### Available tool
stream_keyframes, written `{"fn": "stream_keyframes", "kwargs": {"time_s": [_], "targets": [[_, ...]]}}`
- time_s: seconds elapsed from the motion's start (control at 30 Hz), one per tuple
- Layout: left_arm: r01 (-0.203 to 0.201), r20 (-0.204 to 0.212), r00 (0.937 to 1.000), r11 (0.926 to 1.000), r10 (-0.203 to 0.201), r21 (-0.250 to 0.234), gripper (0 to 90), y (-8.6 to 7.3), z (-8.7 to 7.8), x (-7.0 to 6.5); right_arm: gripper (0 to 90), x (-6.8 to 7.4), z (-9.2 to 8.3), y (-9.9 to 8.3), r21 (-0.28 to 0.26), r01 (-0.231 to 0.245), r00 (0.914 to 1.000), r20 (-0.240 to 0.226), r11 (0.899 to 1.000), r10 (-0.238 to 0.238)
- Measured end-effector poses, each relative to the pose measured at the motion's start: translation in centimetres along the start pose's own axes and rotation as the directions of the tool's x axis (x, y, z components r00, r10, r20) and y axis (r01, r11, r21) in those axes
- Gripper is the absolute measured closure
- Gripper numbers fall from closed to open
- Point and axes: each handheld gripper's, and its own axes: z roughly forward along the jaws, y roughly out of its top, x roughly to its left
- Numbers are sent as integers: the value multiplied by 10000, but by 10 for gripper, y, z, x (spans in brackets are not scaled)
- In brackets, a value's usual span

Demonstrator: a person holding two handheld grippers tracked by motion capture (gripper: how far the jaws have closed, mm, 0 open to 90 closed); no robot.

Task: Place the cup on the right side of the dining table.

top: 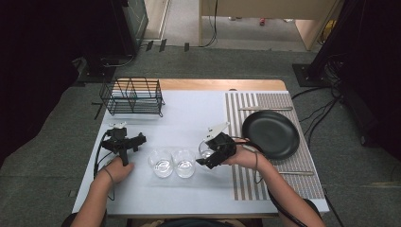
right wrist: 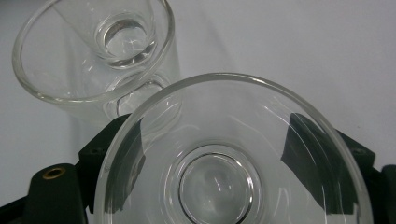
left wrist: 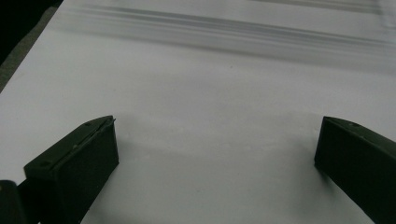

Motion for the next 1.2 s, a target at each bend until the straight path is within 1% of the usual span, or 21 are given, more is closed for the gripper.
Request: {"fn": "stream_keyframes", "kwargs": {"time_s": [0.17,0.33,0.7,1.2], "targets": [[1,2,10000,10000,-1,-2,0,0,0,0,194,-2,1,0,-23,-290,9993,229,9996,290],[-1,0,10000,10000,1,0,0,0,0,0,193,-4,2,0,-21,-445,9980,449,9990,446],[7,3,10000,10000,-7,-7,0,0,0,0,193,-9,2,1,-109,-806,9915,1021,9967,813],[3,0,10000,10000,-3,-8,0,0,0,0,193,-13,3,1,-191,-1153,9831,1412,9931,1169]]}}
